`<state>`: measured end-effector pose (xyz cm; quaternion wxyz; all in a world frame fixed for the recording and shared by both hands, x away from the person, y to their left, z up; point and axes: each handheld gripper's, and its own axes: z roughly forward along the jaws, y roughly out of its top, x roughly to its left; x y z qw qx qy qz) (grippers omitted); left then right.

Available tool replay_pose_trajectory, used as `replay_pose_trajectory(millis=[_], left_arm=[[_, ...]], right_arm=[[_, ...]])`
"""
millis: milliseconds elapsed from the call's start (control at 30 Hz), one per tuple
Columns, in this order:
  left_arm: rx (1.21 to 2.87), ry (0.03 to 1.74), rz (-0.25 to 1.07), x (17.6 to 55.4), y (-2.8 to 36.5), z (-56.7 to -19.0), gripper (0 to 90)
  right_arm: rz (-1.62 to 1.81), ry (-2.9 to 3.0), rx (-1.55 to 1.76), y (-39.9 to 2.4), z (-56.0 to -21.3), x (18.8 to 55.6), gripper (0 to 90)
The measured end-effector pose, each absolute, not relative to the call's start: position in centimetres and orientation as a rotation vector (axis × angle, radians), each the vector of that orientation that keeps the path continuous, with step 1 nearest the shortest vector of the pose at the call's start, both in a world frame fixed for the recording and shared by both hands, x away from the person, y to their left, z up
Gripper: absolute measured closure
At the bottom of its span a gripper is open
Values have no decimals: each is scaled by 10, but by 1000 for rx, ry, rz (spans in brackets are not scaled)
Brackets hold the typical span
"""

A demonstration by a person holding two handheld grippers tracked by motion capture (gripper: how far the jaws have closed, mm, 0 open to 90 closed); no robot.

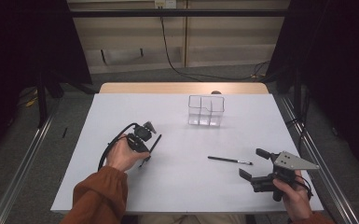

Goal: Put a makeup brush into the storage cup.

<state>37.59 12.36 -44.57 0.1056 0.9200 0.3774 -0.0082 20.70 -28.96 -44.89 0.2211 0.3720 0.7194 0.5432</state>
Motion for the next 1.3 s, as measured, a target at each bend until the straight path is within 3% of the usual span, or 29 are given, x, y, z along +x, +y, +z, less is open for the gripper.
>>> replay_pose_trajectory(millis=[600,833,1300], left_arm=[[2794,1146,13,378,110,-446,783],[2783,1153,10,378,111,-446,842],[2697,1137,-26,377,125,-444,844]], right_arm=[[1506,1995,1028,-289,-449,207,0],[1505,2001,1027,-289,-449,207,0],[1498,2001,1028,-289,-450,208,0]])
